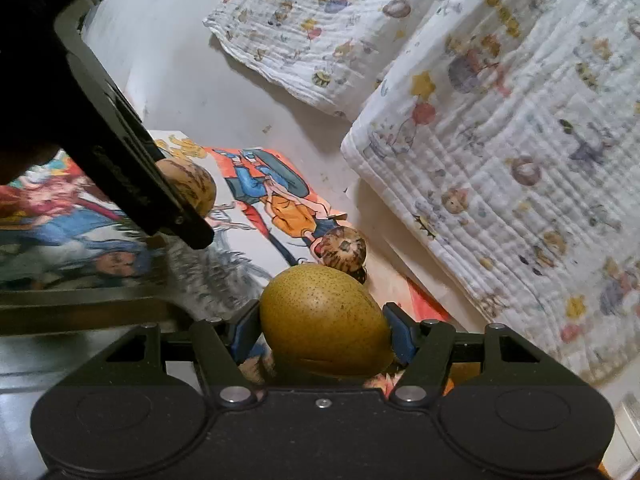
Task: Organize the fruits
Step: 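Carry the striped fruit in the left tool while the right tool carries the pear over the tray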
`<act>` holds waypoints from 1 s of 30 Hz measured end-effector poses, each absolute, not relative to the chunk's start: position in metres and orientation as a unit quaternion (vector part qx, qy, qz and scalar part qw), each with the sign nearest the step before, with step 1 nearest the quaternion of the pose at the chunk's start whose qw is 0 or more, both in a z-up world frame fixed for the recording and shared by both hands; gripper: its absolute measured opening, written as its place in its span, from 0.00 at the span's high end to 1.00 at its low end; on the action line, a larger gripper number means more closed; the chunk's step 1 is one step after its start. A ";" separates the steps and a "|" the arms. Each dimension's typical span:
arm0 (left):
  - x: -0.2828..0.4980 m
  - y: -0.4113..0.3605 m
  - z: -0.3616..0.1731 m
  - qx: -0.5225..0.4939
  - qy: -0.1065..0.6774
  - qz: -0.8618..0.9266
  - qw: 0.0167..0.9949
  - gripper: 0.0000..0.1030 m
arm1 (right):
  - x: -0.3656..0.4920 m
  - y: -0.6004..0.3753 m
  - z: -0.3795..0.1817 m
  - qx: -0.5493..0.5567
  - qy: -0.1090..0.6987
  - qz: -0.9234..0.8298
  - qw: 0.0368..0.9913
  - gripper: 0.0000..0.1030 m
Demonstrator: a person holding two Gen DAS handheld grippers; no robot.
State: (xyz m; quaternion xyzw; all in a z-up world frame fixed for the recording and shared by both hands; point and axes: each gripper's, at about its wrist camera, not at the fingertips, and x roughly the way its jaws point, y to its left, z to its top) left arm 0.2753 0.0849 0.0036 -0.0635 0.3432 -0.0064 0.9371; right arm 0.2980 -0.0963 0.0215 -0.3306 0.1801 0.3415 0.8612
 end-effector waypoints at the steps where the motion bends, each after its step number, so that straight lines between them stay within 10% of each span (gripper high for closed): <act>1: 0.271 0.083 0.004 -0.063 0.342 -0.008 0.937 0.42 | 0.291 -0.100 0.024 -0.329 0.182 0.341 0.862 0.35; 30: 0.142 0.006 -0.002 0.016 0.367 -0.091 0.926 0.42 | 0.140 -0.158 0.017 -0.204 0.312 0.336 0.865 0.35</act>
